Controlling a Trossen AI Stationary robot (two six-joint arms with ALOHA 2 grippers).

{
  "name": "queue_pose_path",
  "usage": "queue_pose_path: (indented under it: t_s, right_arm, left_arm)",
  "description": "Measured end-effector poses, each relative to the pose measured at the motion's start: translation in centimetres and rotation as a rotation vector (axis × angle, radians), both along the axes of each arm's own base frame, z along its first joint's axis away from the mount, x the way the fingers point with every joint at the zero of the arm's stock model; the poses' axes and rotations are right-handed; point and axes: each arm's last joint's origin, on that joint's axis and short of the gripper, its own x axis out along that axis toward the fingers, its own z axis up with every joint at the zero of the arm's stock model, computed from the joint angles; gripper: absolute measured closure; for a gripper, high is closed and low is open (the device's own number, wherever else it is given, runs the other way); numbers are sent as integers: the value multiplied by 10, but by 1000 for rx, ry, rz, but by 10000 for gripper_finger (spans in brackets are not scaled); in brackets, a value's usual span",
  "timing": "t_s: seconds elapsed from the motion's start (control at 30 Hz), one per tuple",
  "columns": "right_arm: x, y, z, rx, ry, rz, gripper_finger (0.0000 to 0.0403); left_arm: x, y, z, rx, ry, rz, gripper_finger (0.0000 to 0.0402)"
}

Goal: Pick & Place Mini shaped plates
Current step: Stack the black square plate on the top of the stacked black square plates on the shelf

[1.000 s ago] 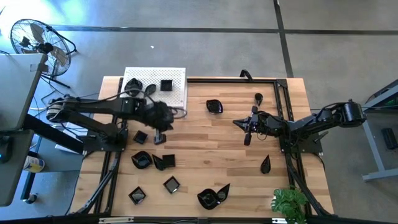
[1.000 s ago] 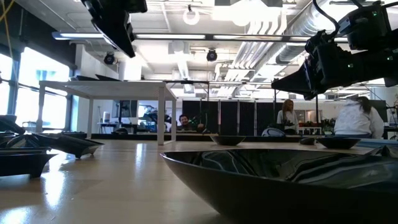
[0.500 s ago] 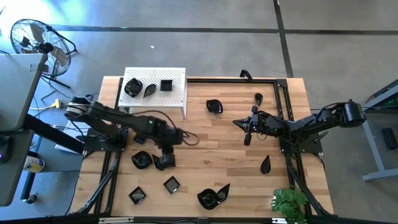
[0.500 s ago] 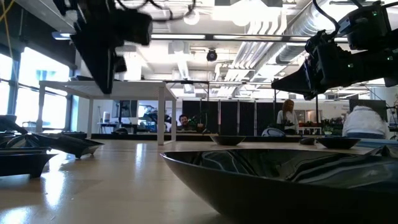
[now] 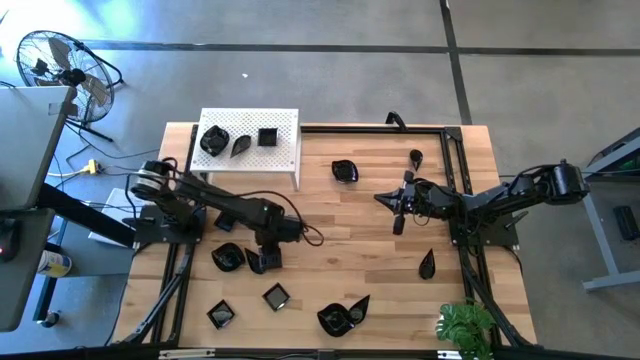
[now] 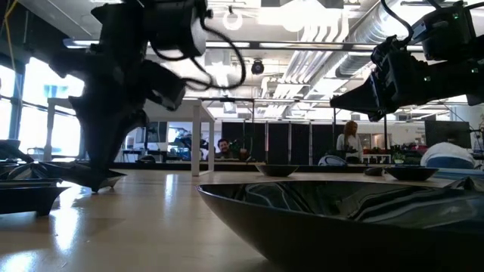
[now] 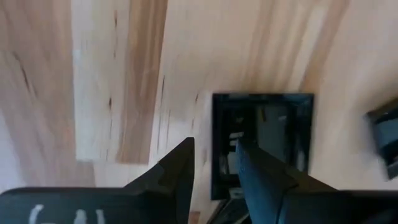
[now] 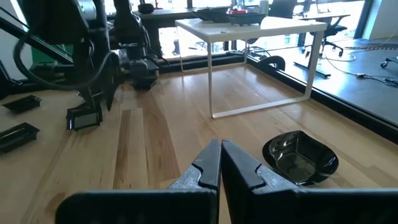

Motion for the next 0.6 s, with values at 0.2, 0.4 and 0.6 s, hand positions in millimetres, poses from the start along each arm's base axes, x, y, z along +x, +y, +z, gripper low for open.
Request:
queue_pose_path:
  t_s: [0.2,0.4,0.6]
  right_arm:
    - [0,0,0,0,0,0,402]
    - [0,0,0,0,-1,-1,401]
    - [0,0,0,0,0,-1,401]
  left_arm:
    - [0,0,-8,0,41,-13,312]
    - [0,0,-9,20,42,-59,381]
    - [-5,4,-2,106,77,-75,389]
